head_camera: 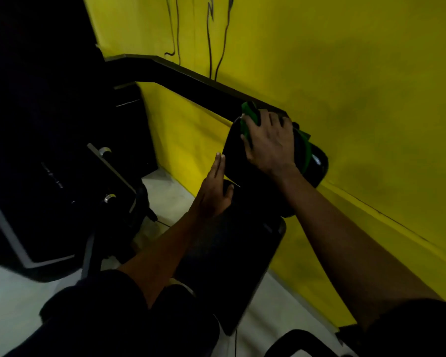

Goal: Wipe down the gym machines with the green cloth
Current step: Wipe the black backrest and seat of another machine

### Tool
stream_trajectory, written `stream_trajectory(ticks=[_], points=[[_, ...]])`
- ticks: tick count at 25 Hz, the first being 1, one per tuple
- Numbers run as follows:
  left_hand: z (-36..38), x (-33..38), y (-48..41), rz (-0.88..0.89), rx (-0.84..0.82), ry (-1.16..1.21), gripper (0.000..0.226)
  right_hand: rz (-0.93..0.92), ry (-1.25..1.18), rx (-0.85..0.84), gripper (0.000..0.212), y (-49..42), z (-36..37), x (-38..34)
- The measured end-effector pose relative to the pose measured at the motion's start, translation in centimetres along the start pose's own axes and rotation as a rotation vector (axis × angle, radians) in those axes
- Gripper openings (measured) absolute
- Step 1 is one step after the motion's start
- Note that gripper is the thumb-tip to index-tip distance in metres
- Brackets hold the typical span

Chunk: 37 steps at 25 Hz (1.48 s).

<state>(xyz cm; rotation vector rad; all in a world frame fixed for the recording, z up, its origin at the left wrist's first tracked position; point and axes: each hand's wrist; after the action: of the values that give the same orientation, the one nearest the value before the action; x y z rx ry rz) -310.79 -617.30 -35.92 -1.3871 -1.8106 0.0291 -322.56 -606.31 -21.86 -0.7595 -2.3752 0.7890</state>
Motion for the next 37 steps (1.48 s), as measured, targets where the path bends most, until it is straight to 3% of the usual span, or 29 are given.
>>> stream_trajectory(ticks=[4, 7, 10, 18, 25, 31, 37], points=[[1.1, -2.6, 1.0, -0.06, -0.079, -0.077, 0.07, -0.058, -0.045, -0.062, 0.054, 1.3, -0.5, 1.6], [1.8, -4.2, 2.0, -0.112, -0.149, -0.093, 0.082, -0.062, -0.041, -0.022, 0.053, 3.3, -0.9, 2.8], [2.7, -5.2, 1.9, -0.167, -0.23, 0.005, 0.095, -0.016, -0.011, 0.0, 0.049, 2.6, -0.9, 2.5], [3.2, -6.7, 1.9, -0.227, -0.21, 0.286, 0.096, 0.048, 0.035, -0.084, 0.043, -2.2, 0.7, -0.4], [3.6, -6.9, 1.9, -0.214, -0.206, 0.425, 0.077, -0.208, 0.021, -0.142, 0.033, -3.2, 1.6, -2.2], [3.4, -6.5, 2.1, -0.393, -0.197, 0.475, 0.091, -0.35, 0.117, -0.17, 0.032, -2.5, 3.2, -3.9], [4.0, -7.3, 2.5, -0.409, -0.215, 0.531, 0.095, -0.457, 0.06, -0.173, 0.03, -0.1, 4.7, -4.7]])
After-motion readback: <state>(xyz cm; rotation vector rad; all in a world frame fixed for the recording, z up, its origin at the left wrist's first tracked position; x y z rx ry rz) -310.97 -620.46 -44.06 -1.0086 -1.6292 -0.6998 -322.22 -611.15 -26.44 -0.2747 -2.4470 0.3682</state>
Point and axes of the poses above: each hand's wrist, its own y-axis away from the middle knuckle, its own z-axis out of the palm, x = y × z, and after that the axes turned 5 degrees about x, right-handed
